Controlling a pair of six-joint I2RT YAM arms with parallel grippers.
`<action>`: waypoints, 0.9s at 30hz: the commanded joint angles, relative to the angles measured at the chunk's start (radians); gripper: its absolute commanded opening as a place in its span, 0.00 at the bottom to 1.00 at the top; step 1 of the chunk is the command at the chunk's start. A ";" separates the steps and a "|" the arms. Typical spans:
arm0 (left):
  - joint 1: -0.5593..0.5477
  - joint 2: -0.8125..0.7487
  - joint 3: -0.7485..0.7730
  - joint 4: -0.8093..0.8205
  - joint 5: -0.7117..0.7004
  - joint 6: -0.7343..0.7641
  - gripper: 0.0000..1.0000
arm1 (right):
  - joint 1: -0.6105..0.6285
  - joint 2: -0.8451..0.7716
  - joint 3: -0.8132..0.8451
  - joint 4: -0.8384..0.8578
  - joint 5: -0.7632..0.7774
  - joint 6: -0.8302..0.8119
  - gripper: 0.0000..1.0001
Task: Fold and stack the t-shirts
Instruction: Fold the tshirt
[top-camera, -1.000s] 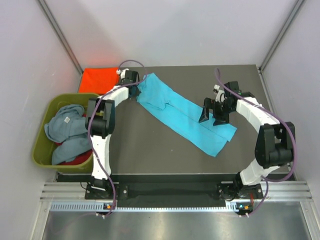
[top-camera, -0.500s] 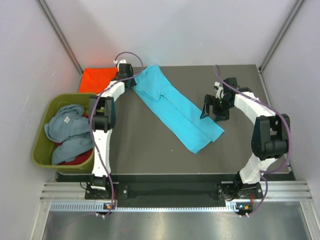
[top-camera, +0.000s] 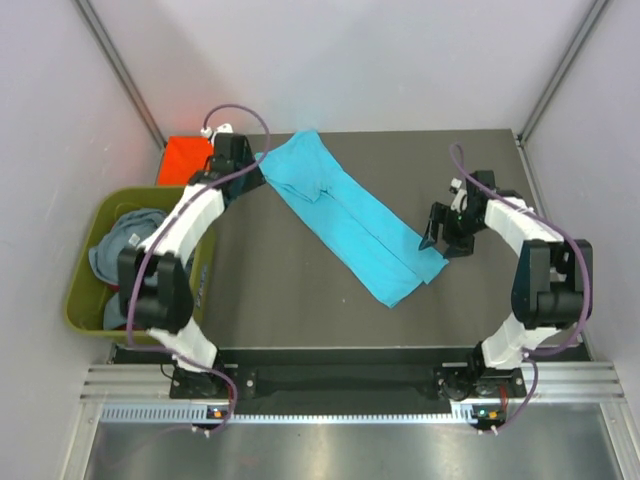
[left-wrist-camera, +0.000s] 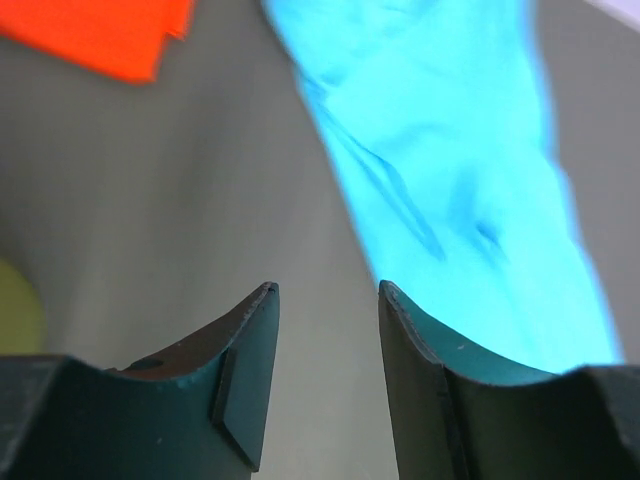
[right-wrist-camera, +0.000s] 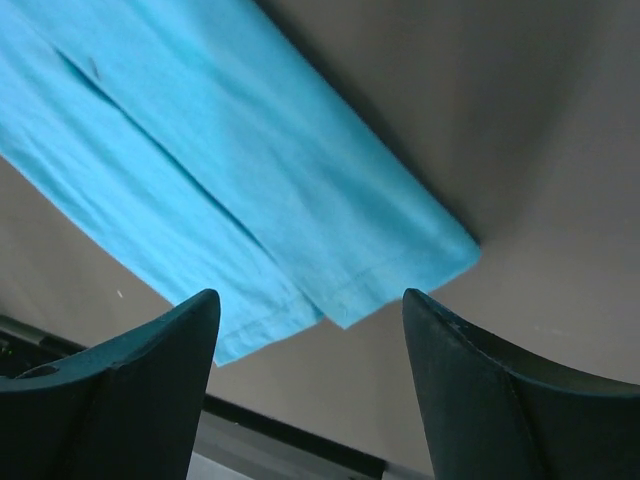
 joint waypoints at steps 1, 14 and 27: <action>-0.094 -0.211 -0.162 -0.047 0.065 -0.153 0.50 | -0.003 -0.129 -0.048 0.040 -0.030 0.030 0.74; -0.692 -0.453 -0.645 0.151 0.026 -0.914 0.61 | 0.006 -0.356 -0.168 0.035 -0.117 0.022 0.78; -0.875 -0.069 -0.509 0.332 0.017 -1.077 0.54 | 0.020 -0.506 -0.214 -0.040 -0.136 -0.002 0.79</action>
